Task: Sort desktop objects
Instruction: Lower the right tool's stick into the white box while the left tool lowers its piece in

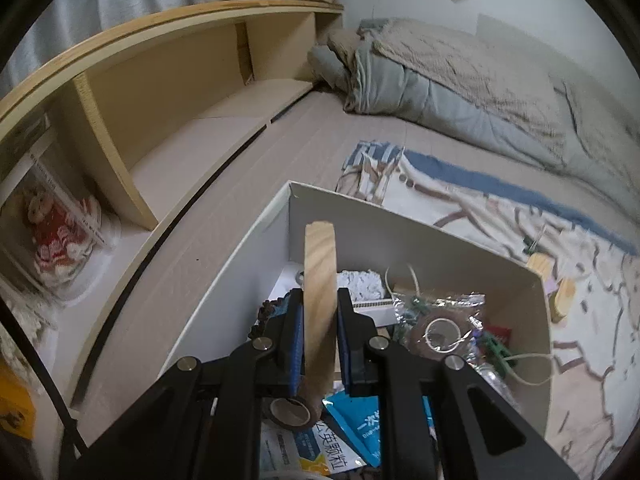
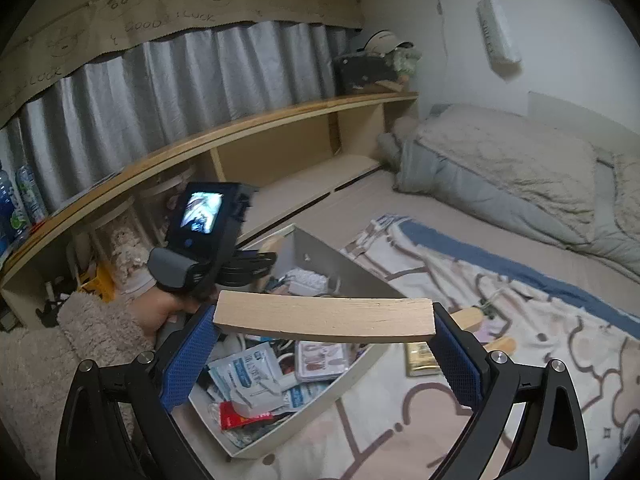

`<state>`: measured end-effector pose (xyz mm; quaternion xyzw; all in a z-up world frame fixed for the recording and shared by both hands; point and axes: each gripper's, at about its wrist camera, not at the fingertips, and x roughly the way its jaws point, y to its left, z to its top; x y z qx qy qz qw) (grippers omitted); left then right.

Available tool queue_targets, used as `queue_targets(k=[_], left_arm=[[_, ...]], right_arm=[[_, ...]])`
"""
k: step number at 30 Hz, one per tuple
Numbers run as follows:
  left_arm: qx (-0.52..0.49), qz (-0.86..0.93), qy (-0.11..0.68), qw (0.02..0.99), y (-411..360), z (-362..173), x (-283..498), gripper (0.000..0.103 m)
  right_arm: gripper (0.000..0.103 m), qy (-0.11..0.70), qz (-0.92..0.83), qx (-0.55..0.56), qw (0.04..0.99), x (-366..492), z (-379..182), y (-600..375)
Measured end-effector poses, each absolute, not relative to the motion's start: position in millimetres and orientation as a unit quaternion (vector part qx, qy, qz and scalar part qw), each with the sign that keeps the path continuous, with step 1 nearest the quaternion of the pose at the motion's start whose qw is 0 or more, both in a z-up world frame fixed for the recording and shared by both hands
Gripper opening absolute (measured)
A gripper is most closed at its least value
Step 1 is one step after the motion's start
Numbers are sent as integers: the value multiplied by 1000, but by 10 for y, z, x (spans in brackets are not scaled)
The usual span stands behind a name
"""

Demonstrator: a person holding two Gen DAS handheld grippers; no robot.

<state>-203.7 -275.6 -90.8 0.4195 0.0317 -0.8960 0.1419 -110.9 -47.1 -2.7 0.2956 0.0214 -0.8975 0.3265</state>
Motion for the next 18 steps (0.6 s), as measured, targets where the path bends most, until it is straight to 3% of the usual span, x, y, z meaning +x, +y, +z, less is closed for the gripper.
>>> queue_targets(k=[13, 14, 17, 18], left_arm=[[438, -886, 28, 149, -2832, -1027, -2167, 15], [436, -887, 34, 148, -2852, -1033, -2170, 17], [439, -884, 40, 153, -2880, -1057, -2181, 40], [437, -885, 39, 155, -2876, -1058, -2178, 43]], right_arm=[[100, 24, -871, 343, 350, -1382, -452, -821], [100, 24, -870, 346, 351, -1397, -471, -833], [100, 26, -864, 355, 355, -1417, -538, -888], [100, 28, -863, 356, 356, -1414, -553, -909]])
